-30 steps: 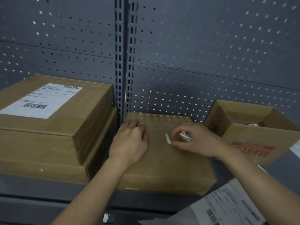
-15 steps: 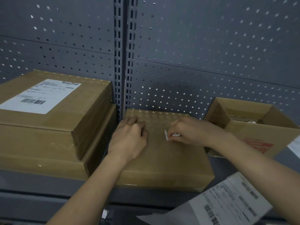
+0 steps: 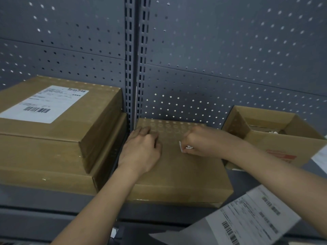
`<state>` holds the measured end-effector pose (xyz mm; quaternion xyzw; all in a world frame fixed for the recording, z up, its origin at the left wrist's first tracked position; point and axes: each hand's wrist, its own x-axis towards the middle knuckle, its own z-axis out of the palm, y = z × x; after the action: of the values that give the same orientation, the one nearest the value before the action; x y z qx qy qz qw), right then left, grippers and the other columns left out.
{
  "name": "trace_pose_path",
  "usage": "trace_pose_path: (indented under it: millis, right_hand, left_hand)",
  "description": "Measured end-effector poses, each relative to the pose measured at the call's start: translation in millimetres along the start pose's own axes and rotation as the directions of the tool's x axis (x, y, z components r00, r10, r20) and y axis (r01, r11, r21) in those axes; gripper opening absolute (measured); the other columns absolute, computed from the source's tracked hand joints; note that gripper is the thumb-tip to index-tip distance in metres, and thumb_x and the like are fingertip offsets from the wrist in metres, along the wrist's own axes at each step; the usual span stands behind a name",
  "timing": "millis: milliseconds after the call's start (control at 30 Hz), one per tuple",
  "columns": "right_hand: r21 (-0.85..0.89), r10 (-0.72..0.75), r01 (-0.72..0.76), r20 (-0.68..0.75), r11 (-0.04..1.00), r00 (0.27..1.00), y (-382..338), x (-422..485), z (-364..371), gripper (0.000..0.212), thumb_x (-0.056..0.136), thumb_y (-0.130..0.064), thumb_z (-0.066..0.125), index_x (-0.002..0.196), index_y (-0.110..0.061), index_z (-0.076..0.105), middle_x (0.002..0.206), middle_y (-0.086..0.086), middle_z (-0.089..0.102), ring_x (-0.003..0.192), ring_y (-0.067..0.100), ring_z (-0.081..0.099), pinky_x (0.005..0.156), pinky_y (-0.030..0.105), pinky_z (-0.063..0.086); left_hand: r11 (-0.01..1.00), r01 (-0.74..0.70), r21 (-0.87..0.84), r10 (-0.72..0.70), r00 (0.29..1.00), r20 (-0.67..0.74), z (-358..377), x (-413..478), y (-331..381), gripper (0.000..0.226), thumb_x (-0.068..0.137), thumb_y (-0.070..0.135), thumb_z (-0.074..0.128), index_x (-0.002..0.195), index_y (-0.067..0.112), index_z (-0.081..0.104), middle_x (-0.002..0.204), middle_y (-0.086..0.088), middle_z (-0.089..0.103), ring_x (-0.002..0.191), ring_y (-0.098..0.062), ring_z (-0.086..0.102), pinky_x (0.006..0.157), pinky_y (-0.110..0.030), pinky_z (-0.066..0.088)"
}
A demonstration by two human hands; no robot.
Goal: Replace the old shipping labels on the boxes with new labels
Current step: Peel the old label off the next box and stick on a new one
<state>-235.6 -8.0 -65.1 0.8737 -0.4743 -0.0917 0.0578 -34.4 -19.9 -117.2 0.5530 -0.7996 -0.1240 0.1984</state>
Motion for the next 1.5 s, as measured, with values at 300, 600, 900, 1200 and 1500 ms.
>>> trace_pose_path:
  millis: [300, 600, 900, 1200, 1500]
  right_hand:
    - [0.260, 0.134, -0.129, -0.001, 0.957, 0.991, 9, -19, -6, 0.018, 0.092, -0.024, 0.055, 0.093, -0.029, 0.073, 0.091, -0.013, 0.068, 0.087, 0.009, 0.059, 0.080, 0.038, 0.051]
    - [0.032, 0.053, -0.051, -0.078, 0.998, 0.996, -6, -16, -7, 0.018, 0.096, -0.030, 0.052, 0.087, -0.033, 0.067, 0.091, -0.014, 0.067, 0.088, 0.009, 0.058, 0.065, 0.025, 0.032]
    - [-0.062, 0.086, -0.090, -0.065, 0.994, 0.994, -9, -14, -1, 0.018, 0.097, -0.031, 0.047, 0.106, -0.030, 0.063, 0.111, -0.014, 0.066, 0.097, 0.012, 0.059, 0.067, 0.026, 0.027]
    - [0.485, 0.242, -0.217, 0.012, 0.847, 0.970, 13, -22, 4, 0.022, 0.096, -0.043, 0.056, 0.114, -0.034, 0.067, 0.113, -0.020, 0.065, 0.103, -0.001, 0.056, 0.092, 0.024, 0.045]
    - [0.410, 0.190, -0.144, -0.074, 0.900, 0.979, 8, -10, 15, 0.011, 0.096, -0.033, 0.057, 0.097, -0.032, 0.068, 0.101, -0.017, 0.064, 0.096, 0.003, 0.056, 0.089, 0.030, 0.046]
  left_hand:
    - [1.000, -0.011, 0.000, 0.011, 1.000, -0.003, -3, -1, 1, 0.043, 0.100, 0.033, 0.041, 0.140, 0.022, 0.053, 0.153, -0.003, 0.041, 0.144, -0.024, 0.028, 0.121, -0.037, 0.017]
    - [1.000, -0.006, 0.006, 0.006, 1.000, -0.010, -4, -2, 2, 0.044, 0.100, 0.034, 0.041, 0.140, 0.022, 0.053, 0.153, -0.003, 0.041, 0.144, -0.023, 0.029, 0.120, -0.035, 0.016]
    - [1.000, -0.007, -0.003, 0.007, 1.000, -0.014, -4, -2, 2, 0.042, 0.100, 0.033, 0.042, 0.137, 0.021, 0.056, 0.149, -0.004, 0.045, 0.142, -0.023, 0.032, 0.119, -0.034, 0.018]
    - [1.000, -0.009, -0.019, 0.009, 1.000, -0.010, -4, -1, 1, 0.042, 0.100, 0.034, 0.041, 0.137, 0.021, 0.056, 0.150, -0.003, 0.044, 0.143, -0.023, 0.030, 0.119, -0.033, 0.016]
    - [1.000, 0.011, -0.020, -0.011, 1.000, -0.001, -2, 0, 0, 0.044, 0.100, 0.035, 0.042, 0.140, 0.024, 0.053, 0.156, -0.002, 0.037, 0.147, -0.022, 0.025, 0.121, -0.034, 0.015]
